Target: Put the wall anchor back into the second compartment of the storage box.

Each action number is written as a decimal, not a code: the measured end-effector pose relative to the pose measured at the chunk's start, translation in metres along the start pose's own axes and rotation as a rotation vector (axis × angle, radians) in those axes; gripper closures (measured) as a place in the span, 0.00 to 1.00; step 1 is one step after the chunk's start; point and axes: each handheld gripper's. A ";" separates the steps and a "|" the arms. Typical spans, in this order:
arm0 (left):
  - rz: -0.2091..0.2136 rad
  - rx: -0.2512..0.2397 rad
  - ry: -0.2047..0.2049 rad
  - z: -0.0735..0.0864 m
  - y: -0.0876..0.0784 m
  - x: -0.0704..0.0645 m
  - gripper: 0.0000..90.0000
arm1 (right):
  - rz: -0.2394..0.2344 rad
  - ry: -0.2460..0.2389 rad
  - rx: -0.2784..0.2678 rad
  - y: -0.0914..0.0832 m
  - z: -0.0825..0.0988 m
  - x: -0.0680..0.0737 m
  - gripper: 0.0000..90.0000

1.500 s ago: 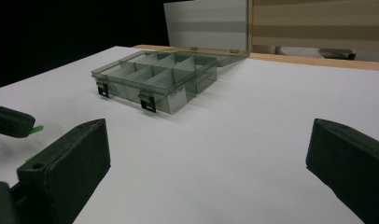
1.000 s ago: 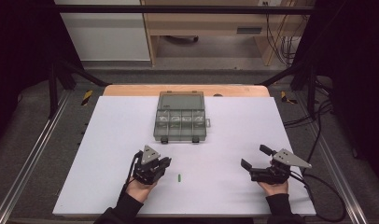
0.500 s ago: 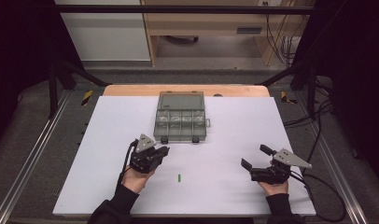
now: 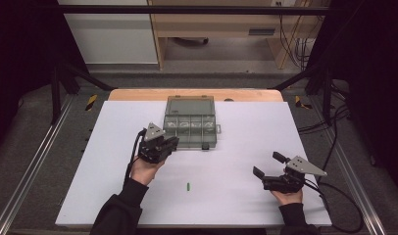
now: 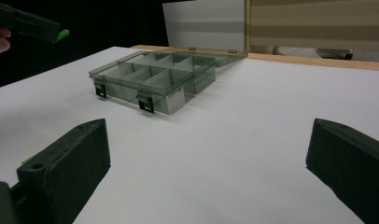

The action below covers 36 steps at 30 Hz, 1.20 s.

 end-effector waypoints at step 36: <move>-0.059 0.043 0.015 -0.041 0.070 0.056 0.93 | -0.003 0.001 0.005 0.000 0.000 0.000 0.00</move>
Point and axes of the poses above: each handheld gripper's, and its own axes: y roughly forward along the jaws, z roughly out of its underside, x roughly to its left, and after that the axes turned 12 degrees about z, right-handed
